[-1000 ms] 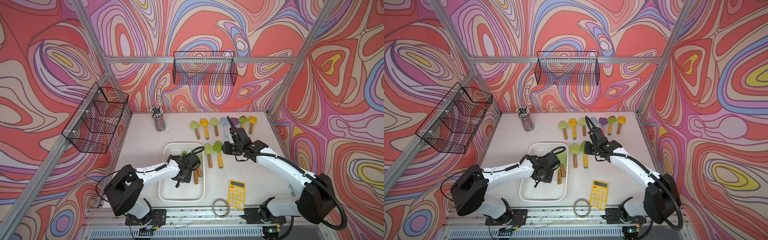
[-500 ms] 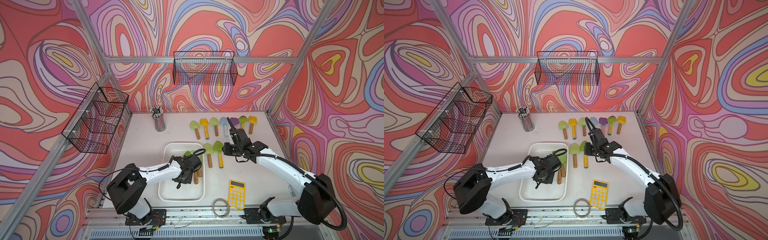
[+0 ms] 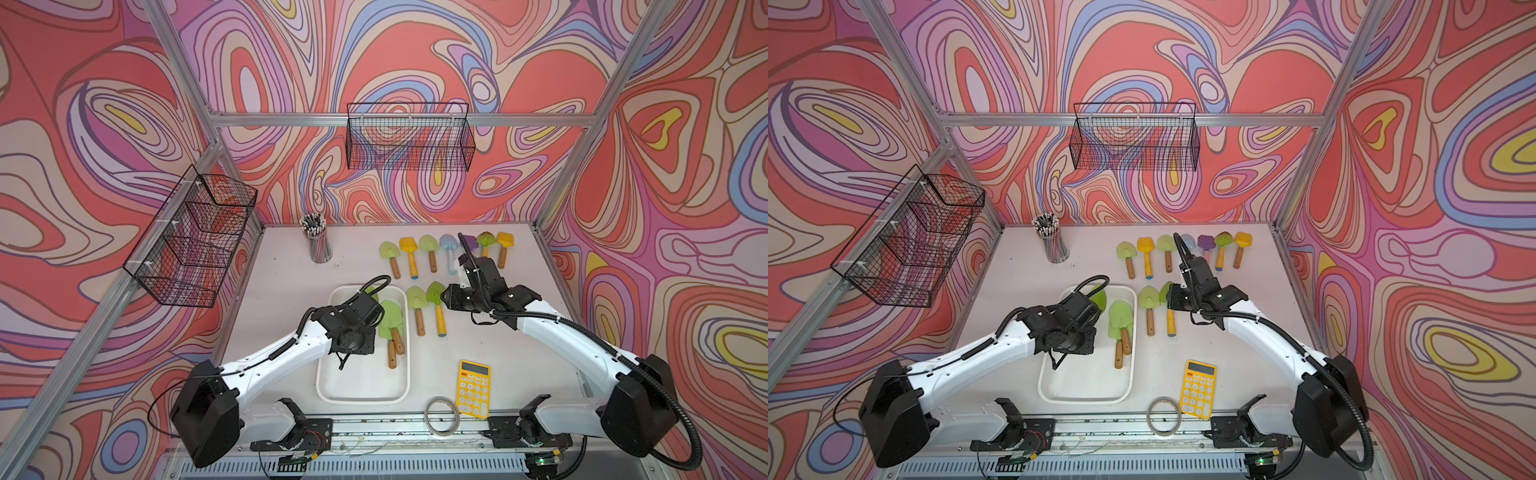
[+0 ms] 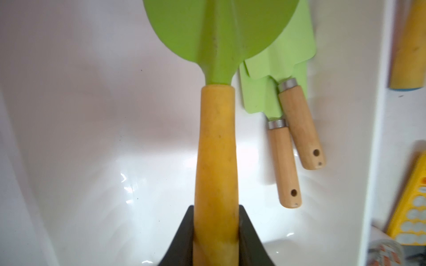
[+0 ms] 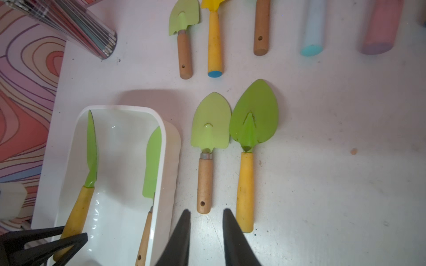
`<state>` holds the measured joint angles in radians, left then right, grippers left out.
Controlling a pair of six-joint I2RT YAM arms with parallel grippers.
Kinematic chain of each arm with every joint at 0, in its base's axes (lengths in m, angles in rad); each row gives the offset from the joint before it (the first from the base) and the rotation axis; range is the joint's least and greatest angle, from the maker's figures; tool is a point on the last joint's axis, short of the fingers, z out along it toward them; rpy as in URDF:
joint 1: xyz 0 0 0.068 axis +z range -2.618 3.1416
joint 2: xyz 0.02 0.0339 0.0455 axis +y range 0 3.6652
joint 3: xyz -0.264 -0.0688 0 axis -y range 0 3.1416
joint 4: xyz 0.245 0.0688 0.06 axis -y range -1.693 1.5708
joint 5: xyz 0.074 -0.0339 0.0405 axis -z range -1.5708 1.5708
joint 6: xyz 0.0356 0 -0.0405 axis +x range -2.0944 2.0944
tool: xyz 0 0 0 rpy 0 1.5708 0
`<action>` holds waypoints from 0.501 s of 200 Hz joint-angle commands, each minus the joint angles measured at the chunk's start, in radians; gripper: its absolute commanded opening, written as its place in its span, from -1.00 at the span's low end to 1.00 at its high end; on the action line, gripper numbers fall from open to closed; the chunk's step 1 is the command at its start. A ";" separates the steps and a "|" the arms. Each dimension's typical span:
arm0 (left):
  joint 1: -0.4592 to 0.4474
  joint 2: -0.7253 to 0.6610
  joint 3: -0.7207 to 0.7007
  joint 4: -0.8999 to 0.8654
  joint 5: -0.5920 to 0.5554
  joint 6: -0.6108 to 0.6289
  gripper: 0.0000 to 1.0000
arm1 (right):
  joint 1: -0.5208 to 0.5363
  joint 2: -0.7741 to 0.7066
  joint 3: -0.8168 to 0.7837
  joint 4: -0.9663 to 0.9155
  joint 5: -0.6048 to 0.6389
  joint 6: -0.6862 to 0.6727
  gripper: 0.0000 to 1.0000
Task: Take the shovel out of the storage box
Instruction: Pick up the shovel from the storage box.
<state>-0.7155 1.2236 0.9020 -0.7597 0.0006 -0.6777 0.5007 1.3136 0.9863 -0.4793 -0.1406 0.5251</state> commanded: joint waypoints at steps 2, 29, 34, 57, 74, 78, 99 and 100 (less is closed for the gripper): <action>0.075 -0.106 -0.034 0.147 0.216 0.012 -1.00 | 0.001 -0.030 -0.041 0.133 -0.167 0.036 -0.44; 0.129 -0.162 -0.058 0.310 0.387 -0.041 -1.00 | 0.000 -0.040 -0.087 0.311 -0.339 0.113 -0.22; 0.134 -0.167 -0.061 0.339 0.409 -0.053 -1.00 | -0.001 -0.041 -0.094 0.341 -0.363 0.128 -0.19; 0.158 -0.185 -0.114 0.545 0.526 -0.146 -1.00 | 0.001 -0.046 -0.125 0.472 -0.448 0.193 -0.09; 0.166 -0.198 -0.176 0.734 0.587 -0.238 -1.00 | 0.000 -0.051 -0.144 0.556 -0.493 0.237 -0.06; 0.166 -0.201 -0.189 0.774 0.596 -0.259 -1.00 | 0.000 -0.052 -0.149 0.585 -0.503 0.249 -0.06; 0.166 -0.201 -0.252 0.986 0.633 -0.362 -1.00 | 0.000 -0.050 -0.182 0.727 -0.551 0.331 -0.06; 0.166 -0.201 -0.255 0.995 0.634 -0.367 -1.00 | 0.000 -0.050 -0.184 0.734 -0.554 0.335 -0.06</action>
<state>-0.5549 1.0405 0.6979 -0.1238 0.5266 -0.8879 0.5007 1.2846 0.8360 0.0231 -0.5915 0.7444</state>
